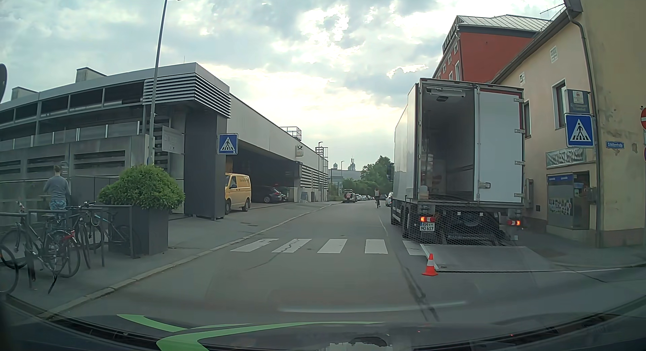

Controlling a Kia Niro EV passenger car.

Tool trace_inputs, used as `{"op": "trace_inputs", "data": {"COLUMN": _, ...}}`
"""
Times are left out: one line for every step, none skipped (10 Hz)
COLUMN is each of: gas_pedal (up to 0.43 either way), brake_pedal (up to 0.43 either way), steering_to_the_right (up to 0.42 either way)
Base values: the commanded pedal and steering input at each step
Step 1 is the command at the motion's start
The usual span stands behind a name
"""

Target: Follow the waypoints while adhering to traffic rules and regulations

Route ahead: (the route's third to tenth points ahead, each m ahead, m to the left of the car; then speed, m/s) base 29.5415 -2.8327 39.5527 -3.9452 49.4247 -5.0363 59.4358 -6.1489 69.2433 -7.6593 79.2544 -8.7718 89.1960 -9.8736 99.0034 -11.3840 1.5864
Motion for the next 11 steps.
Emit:
{"op": "trace_inputs", "data": {"gas_pedal": 0.11, "brake_pedal": 0.0, "steering_to_the_right": -0.087}}
{"op": "trace_inputs", "data": {"gas_pedal": 0.189, "brake_pedal": 0.0, "steering_to_the_right": -0.088}}
{"op": "trace_inputs", "data": {"gas_pedal": 0.248, "brake_pedal": 0.0, "steering_to_the_right": -0.087}}
{"op": "trace_inputs", "data": {"gas_pedal": 0.26, "brake_pedal": 0.0, "steering_to_the_right": -0.087}}
{"op": "trace_inputs", "data": {"gas_pedal": 0.26, "brake_pedal": 0.0, "steering_to_the_right": -0.088}}
{"op": "trace_inputs", "data": {"gas_pedal": 0.268, "brake_pedal": 0.0, "steering_to_the_right": -0.087}}
{"op": "trace_inputs", "data": {"gas_pedal": 0.268, "brake_pedal": 0.0, "steering_to_the_right": -0.086}}
{"op": "trace_inputs", "data": {"gas_pedal": 0.268, "brake_pedal": 0.0, "steering_to_the_right": -0.084}}
{"op": "trace_inputs", "data": {"gas_pedal": 0.268, "brake_pedal": 0.0, "steering_to_the_right": -0.084}}
{"op": "trace_inputs", "data": {"gas_pedal": 0.268, "brake_pedal": 0.0, "steering_to_the_right": -0.084}}
{"op": "trace_inputs", "data": {"gas_pedal": 0.268, "brake_pedal": 0.0, "steering_to_the_right": -0.084}}
